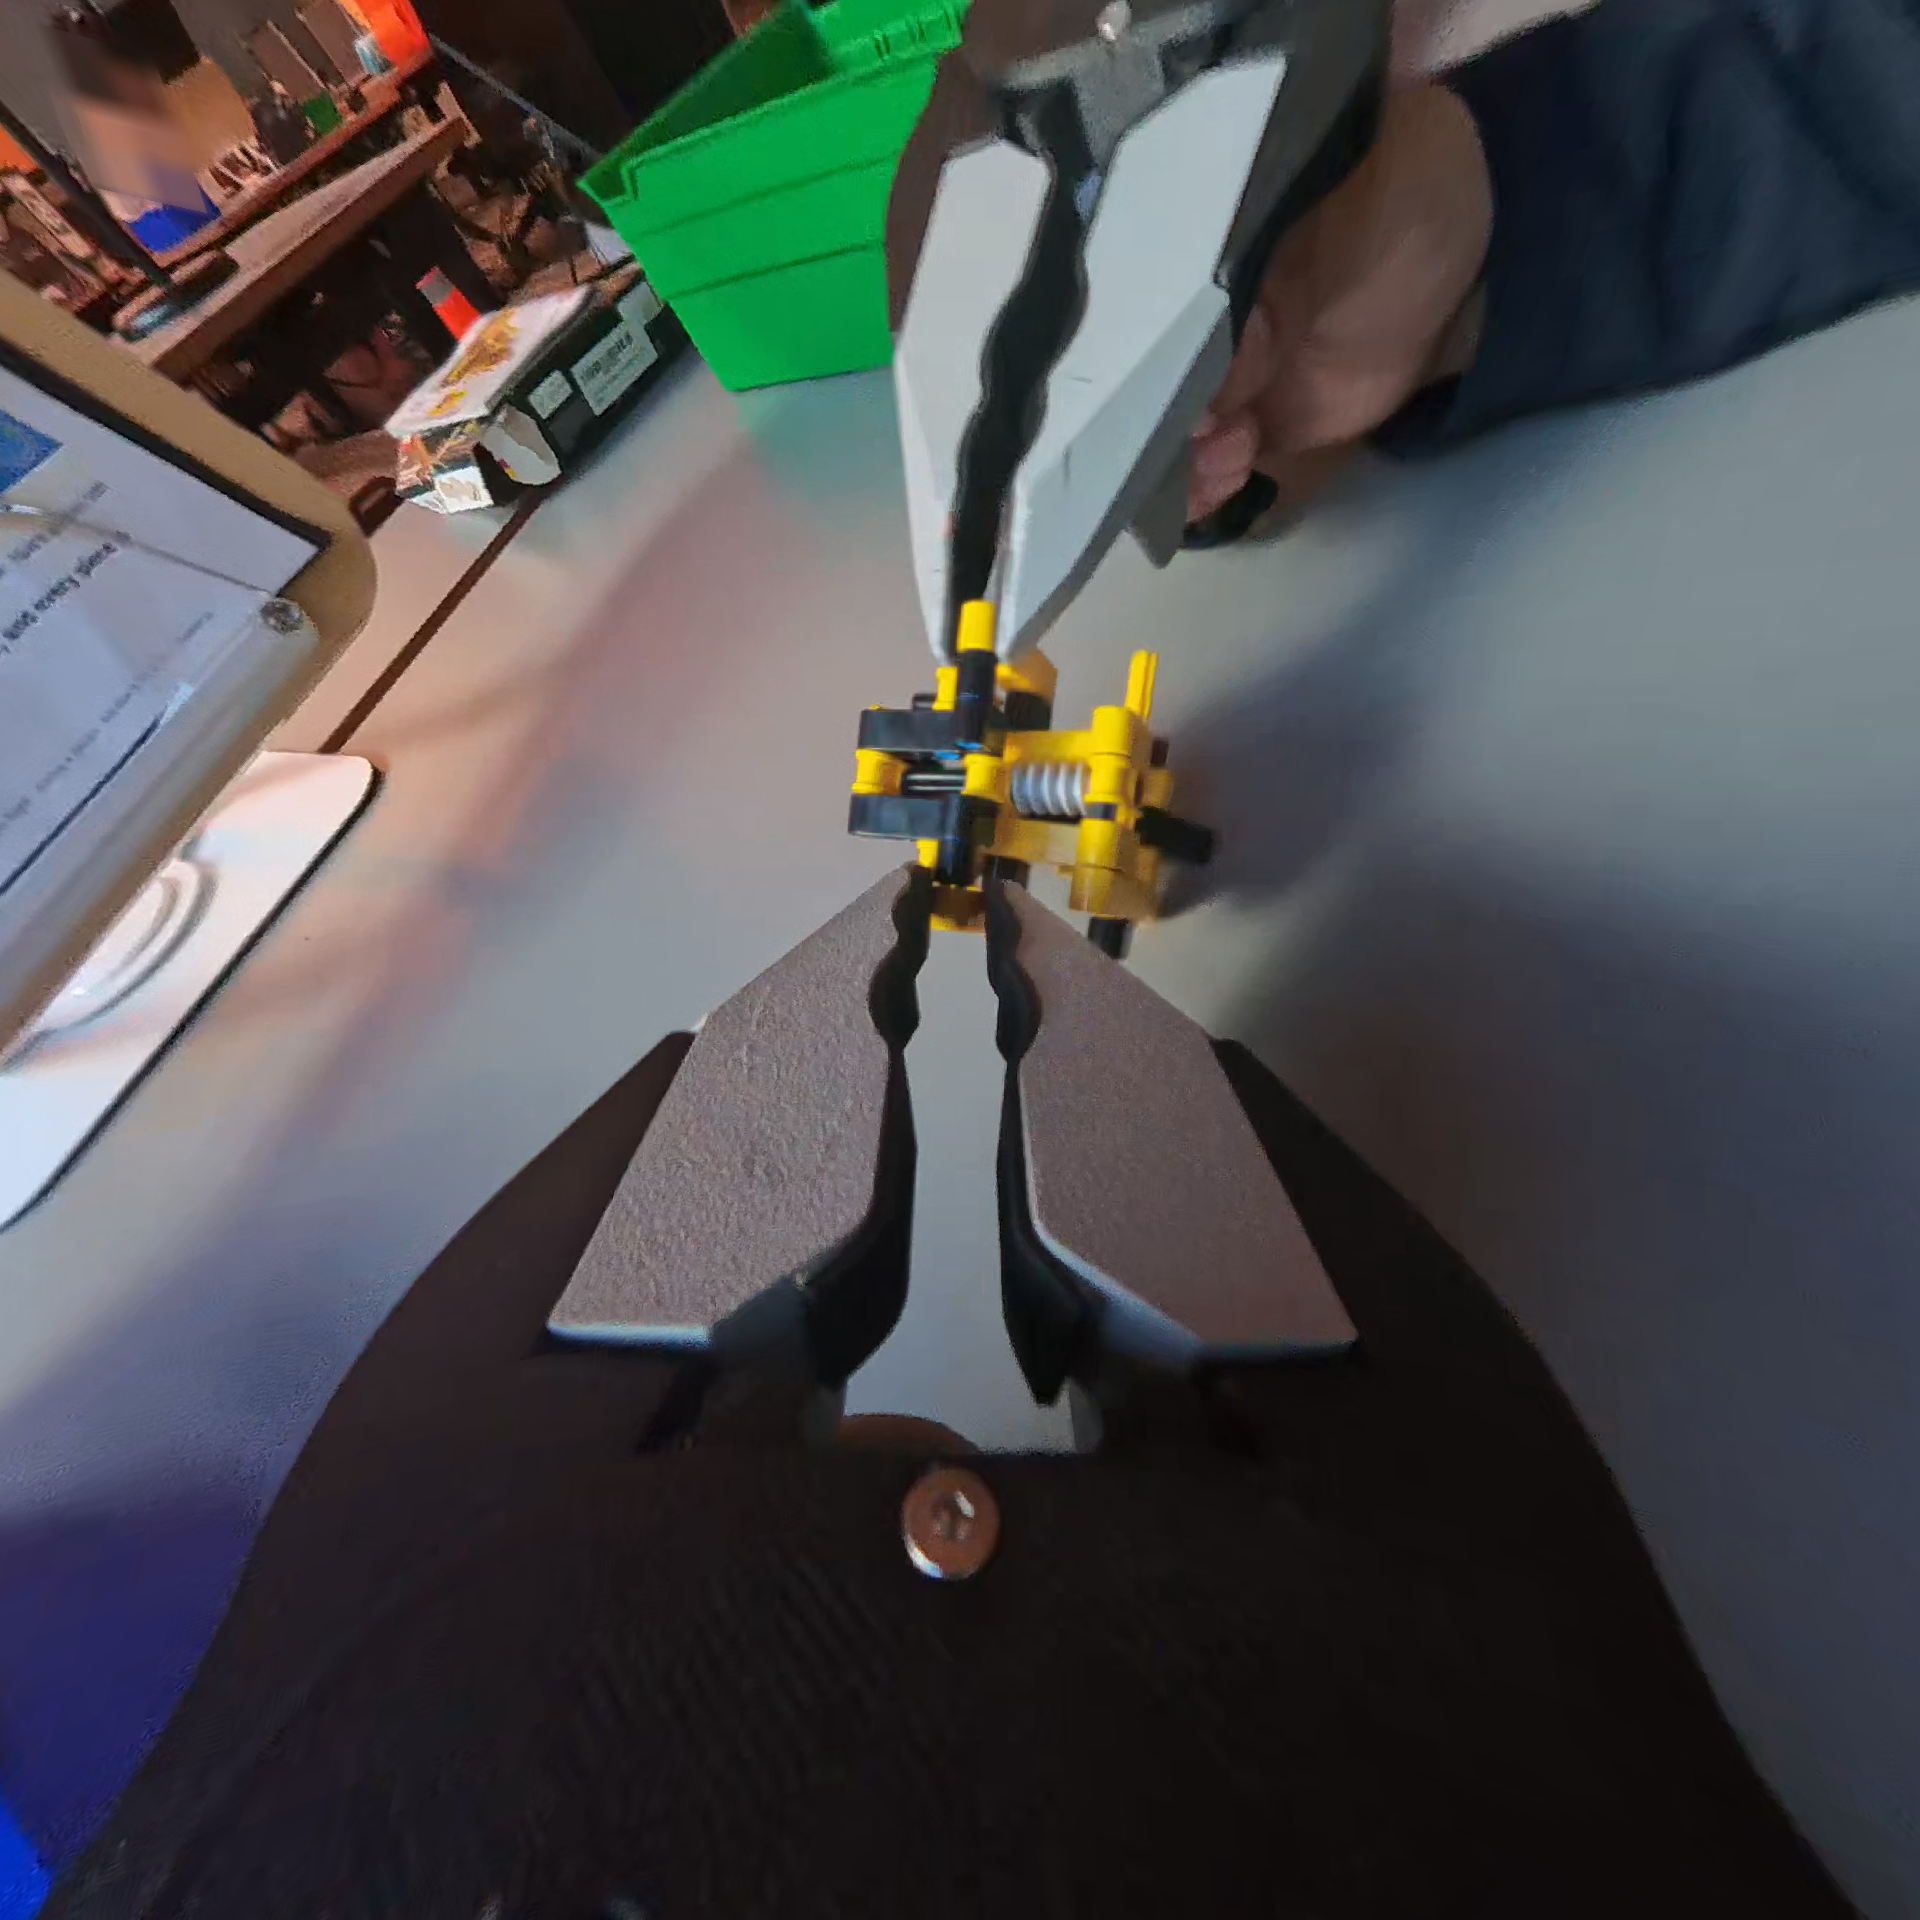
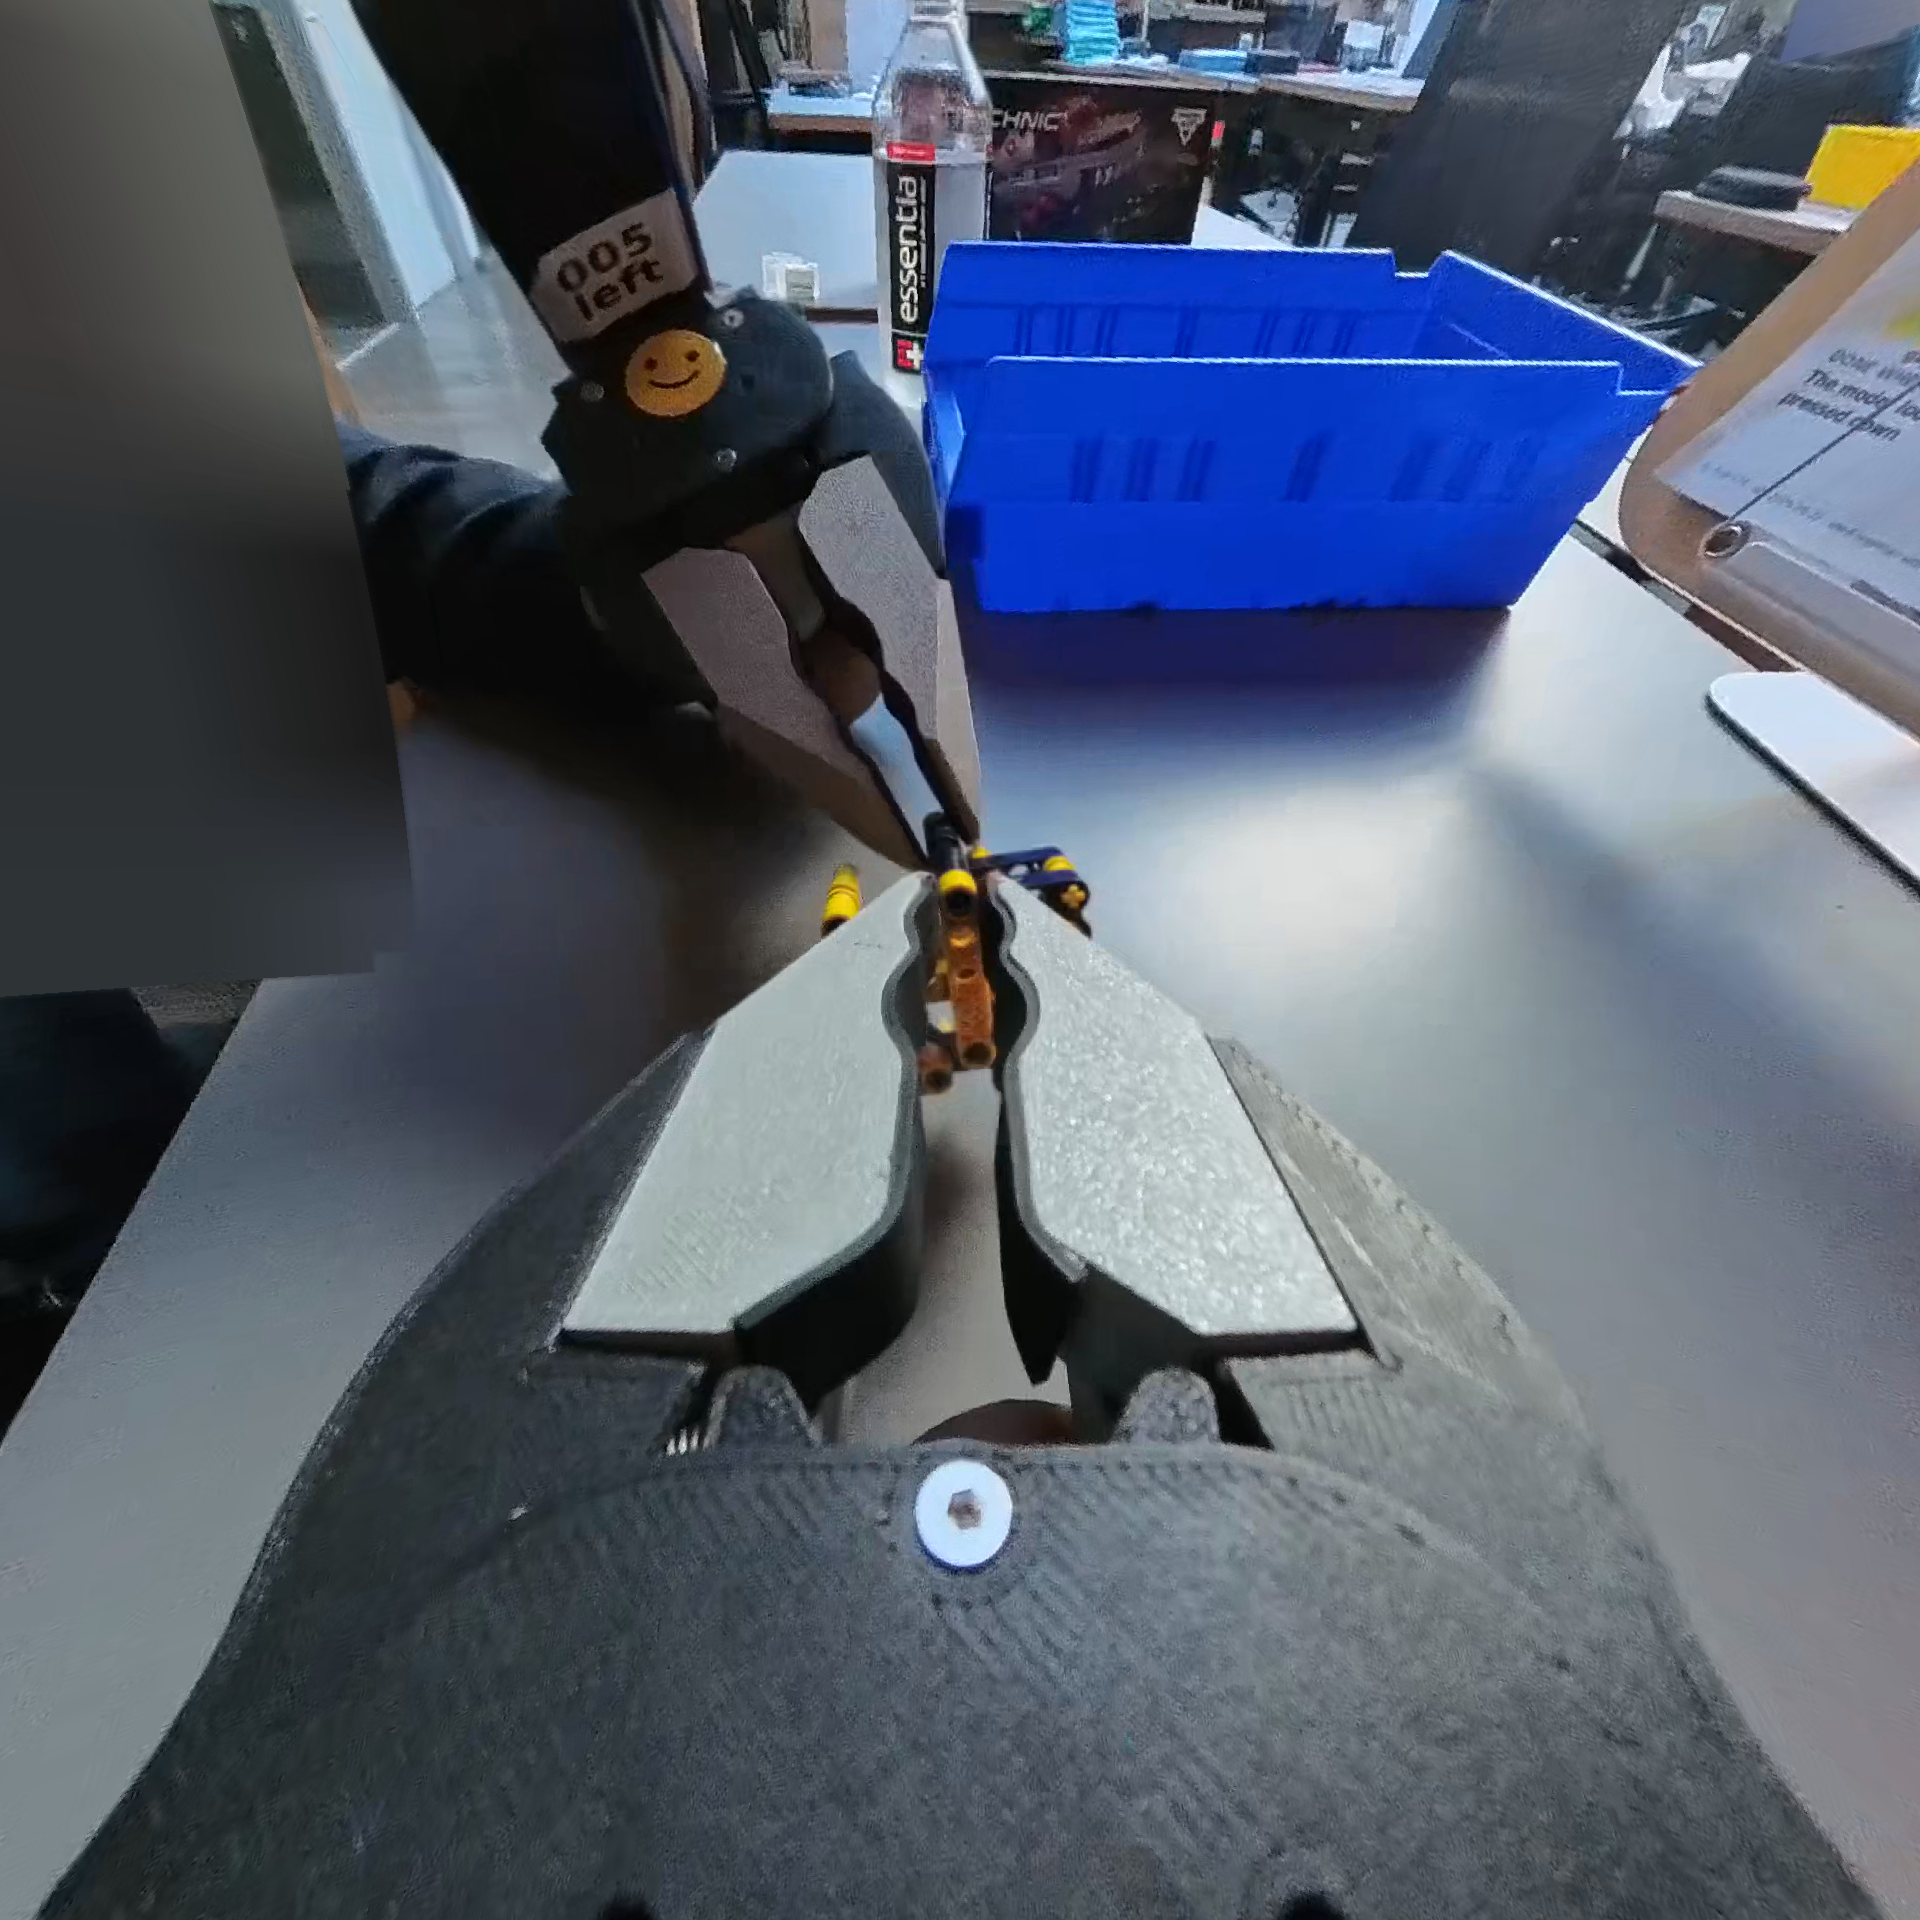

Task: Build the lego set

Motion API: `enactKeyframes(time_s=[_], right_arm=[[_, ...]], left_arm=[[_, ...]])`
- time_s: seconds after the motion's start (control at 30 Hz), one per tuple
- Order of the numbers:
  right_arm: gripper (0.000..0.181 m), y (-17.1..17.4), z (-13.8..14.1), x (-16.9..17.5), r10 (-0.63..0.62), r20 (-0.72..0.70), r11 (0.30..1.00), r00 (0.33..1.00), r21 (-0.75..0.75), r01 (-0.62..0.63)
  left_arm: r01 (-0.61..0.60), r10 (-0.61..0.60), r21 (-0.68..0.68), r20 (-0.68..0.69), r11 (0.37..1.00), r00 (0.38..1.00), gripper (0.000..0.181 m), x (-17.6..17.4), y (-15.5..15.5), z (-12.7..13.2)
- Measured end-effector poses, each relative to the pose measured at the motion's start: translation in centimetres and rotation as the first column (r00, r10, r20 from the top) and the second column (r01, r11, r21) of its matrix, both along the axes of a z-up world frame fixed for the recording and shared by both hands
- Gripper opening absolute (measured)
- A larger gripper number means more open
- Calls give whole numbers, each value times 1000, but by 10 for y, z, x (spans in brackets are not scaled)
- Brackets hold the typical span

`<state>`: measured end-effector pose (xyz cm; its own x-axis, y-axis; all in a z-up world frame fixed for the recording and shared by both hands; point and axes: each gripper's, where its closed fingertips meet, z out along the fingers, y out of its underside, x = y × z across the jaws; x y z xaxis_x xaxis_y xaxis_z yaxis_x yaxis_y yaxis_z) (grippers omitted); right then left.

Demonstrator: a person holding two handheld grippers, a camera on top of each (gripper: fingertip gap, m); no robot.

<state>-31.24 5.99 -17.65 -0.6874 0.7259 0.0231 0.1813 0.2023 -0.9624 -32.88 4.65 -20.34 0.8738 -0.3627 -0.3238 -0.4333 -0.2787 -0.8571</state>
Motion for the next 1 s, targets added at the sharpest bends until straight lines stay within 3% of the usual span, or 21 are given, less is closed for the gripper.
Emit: enactKeyframes(time_s=[0.03, 0.13, 0.27, 0.53, 0.63, 0.77, 0.87, 1.0], right_arm=[[5, 2, 0, 0, -5, 2, 1000, 1000, -1, 5], [5, 4, 0, -1, -11, 25, 1000, 1000, -16, 11], [5, 4, -2, -1, 3, 41, 999, 999, -43, -1], [19, 7, -5, -2, 0, 53, 999, 999, -36, 2], [16, 12, -10, -5, -42, 42, 999, 998, 32, 41], [7, 11, -9, -8, -78, -125, 967, 989, 232, 106], [6, 5, -9, -6, -51, -241, 915, 969, 378, 142], [5, -7, -8, -3, -14, -289, 903, 957, 407, 136]], left_arm=[[-1, 1, 13, 42, 1000, 999, 6, -2, -1, 4], [4, -4, 5, 115, 1000, 993, 5, -2, -3, 8], [18, -17, -5, 94, 1000, 995, 5, 0, -3, 5], [-31, 35, 47, -87, 998, 996, 6, -4, 1, 3], [-37, 56, 98, -194, 994, 979, 6, -8, 0, 8], [-15, 68, 160, -337, 987, 939, 6, -5, -1, 12], [-31, 66, 119, -307, 992, 949, 8, -7, -1, 4], [-61, 62, 12, -186, 998, 981, 15, -11, 1, -12]])
